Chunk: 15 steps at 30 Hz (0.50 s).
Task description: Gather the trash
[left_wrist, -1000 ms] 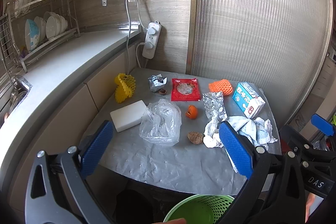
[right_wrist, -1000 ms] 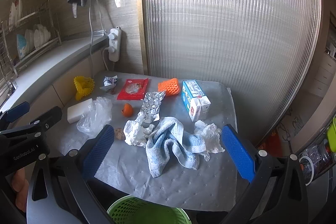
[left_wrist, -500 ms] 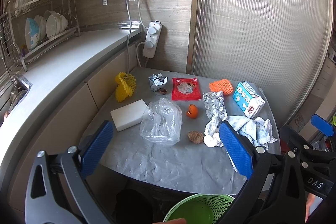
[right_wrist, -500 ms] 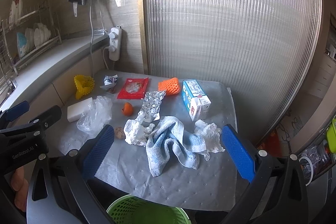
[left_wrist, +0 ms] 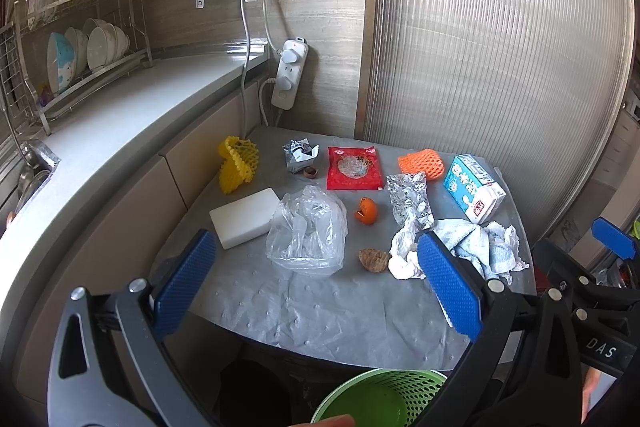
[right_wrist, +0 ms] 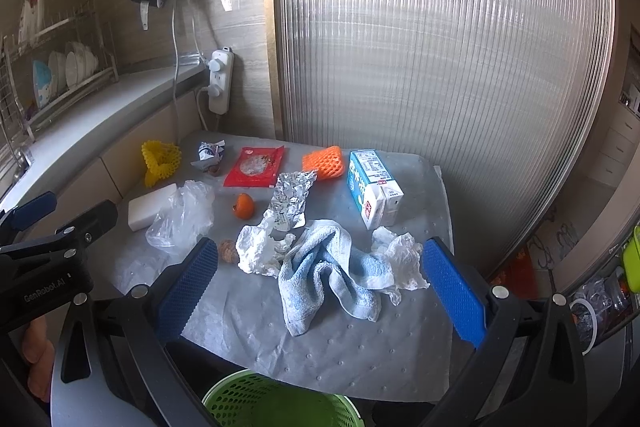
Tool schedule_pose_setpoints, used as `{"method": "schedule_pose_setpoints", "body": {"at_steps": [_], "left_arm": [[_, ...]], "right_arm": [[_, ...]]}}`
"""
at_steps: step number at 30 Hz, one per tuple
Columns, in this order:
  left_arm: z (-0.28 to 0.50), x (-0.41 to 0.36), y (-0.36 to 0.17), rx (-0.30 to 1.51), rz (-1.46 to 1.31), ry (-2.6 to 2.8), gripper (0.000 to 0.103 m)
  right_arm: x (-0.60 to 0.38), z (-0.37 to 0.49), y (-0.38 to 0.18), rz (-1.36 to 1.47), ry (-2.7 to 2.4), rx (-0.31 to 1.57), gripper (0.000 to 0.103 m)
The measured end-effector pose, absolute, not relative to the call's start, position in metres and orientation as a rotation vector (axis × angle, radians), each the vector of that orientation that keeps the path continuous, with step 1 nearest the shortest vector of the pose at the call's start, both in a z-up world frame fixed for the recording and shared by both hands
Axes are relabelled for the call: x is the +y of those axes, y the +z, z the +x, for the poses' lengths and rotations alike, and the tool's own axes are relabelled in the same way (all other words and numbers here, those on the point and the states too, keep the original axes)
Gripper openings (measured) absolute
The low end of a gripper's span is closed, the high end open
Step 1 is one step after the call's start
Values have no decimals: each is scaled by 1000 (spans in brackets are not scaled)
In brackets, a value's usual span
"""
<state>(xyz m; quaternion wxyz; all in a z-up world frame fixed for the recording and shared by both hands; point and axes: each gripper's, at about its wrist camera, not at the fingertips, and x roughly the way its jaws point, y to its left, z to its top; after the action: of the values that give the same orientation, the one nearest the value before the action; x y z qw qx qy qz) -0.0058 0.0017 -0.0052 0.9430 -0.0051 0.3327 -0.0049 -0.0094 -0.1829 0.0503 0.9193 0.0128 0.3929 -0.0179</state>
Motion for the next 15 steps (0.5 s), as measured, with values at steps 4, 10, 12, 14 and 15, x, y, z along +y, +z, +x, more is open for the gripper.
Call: {"method": "schedule_pose_setpoints", "body": {"at_steps": [4,10,12,14,15], "left_arm": [[-4,4,-8,682,-10,-11,97],[0,15,-21,669,5,-27,97],[3,18,-27,670,16,-37,97],[7,23,-38,675,23,-41,97],[10,26,-44,679,25,-39,97]], "right_arm": [[-183,-9,50,27,-35,803,101],[-185,-11,36,13,-29,798,101],[-187,-10,28,8,-35,804,101],[-187,-8,16,4,-36,809,101],[-188,-6,11,6,-37,810,101]]}}
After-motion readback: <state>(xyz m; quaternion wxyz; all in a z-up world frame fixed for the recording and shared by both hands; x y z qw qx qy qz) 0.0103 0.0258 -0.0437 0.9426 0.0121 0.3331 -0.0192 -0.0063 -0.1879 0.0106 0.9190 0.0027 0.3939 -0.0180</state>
